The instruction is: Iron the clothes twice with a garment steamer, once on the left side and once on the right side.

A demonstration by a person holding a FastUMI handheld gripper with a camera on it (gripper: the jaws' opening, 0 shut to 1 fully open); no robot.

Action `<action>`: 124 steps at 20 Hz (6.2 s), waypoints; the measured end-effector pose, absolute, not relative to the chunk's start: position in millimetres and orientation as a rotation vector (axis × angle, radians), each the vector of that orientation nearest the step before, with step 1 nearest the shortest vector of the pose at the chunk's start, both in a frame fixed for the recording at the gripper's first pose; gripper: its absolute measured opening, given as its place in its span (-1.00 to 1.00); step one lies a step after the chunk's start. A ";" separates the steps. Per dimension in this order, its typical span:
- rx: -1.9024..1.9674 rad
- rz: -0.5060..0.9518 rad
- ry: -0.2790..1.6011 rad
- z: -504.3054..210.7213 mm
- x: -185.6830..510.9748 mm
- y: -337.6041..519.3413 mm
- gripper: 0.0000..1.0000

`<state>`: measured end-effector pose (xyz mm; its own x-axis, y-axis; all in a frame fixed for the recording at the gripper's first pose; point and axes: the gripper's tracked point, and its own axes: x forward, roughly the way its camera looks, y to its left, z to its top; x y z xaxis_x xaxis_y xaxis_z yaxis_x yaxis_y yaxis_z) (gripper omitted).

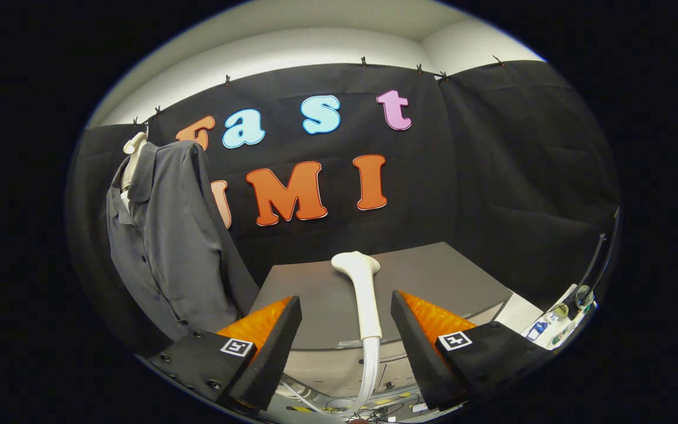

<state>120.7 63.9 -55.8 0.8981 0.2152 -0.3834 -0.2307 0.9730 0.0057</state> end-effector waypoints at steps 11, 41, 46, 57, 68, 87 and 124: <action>-0.096 0.286 0.619 -110.1 250.4 81.9 0.97; -0.048 0.236 0.899 -226.7 318.9 60.4 -0.09; -0.005 0.242 0.831 -209.8 314.7 56.3 -0.10; -0.080 0.164 0.573 -128.0 266.8 61.3 -0.10; 0.004 0.187 0.527 -93.9 152.3 132.9 -0.11; -0.059 0.351 0.407 -62.0 56.9 364.2 -0.11; -0.191 0.281 0.719 -250.0 58.1 371.6 -0.11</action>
